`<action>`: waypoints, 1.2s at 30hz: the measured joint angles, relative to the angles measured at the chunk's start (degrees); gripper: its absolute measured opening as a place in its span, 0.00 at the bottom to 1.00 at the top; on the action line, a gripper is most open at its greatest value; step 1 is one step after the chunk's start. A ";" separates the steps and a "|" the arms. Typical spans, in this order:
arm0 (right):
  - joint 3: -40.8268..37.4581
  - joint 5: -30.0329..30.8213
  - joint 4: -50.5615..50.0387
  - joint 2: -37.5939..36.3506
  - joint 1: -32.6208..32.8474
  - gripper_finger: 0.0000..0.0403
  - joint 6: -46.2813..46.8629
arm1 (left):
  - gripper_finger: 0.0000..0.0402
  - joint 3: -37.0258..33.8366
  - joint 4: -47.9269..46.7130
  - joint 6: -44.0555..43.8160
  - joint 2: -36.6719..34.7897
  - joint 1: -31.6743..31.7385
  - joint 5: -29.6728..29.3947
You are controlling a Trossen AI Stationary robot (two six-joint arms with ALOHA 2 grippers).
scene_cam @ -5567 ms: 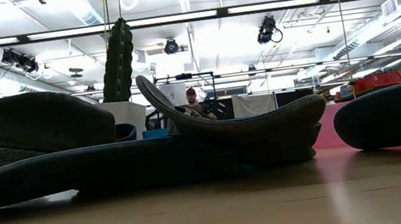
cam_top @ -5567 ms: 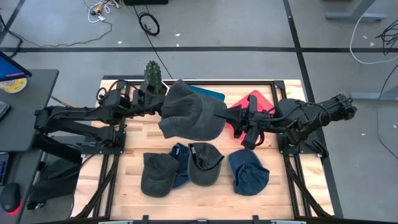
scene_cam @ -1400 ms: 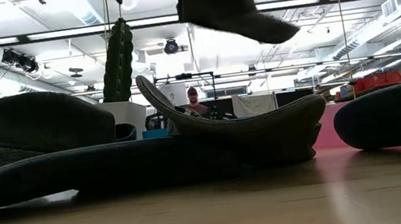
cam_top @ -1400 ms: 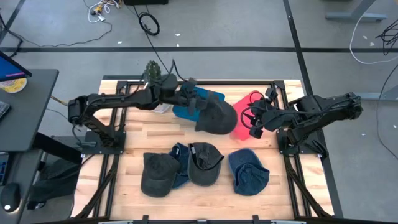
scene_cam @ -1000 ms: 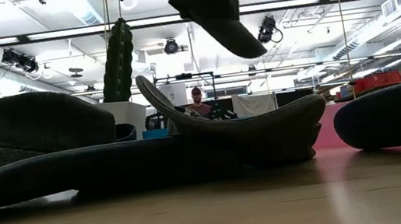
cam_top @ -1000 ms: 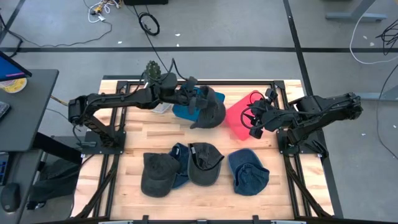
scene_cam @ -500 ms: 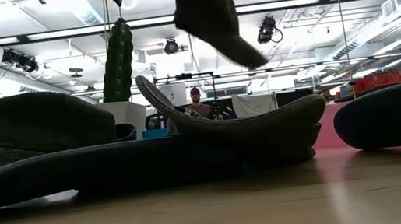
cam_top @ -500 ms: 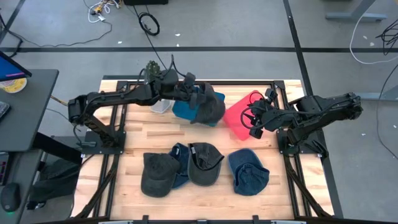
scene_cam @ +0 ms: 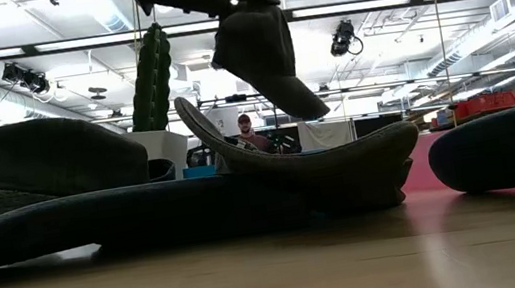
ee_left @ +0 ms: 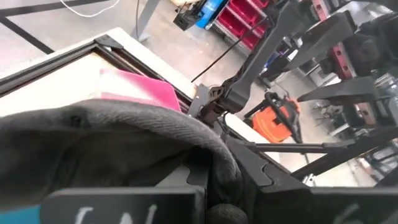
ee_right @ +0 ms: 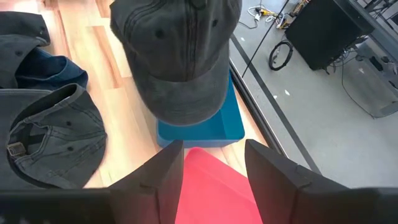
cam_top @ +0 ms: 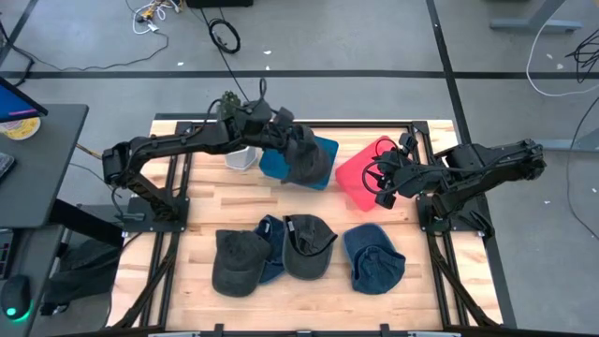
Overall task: Pick & Place hat
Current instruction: Put the right black cap into the blue bin
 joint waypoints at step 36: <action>0.00 0.13 2.29 0.00 0.00 0.43 -1.09 | 0.09 35.10 -44.68 24.99 21.04 2.50 -12.52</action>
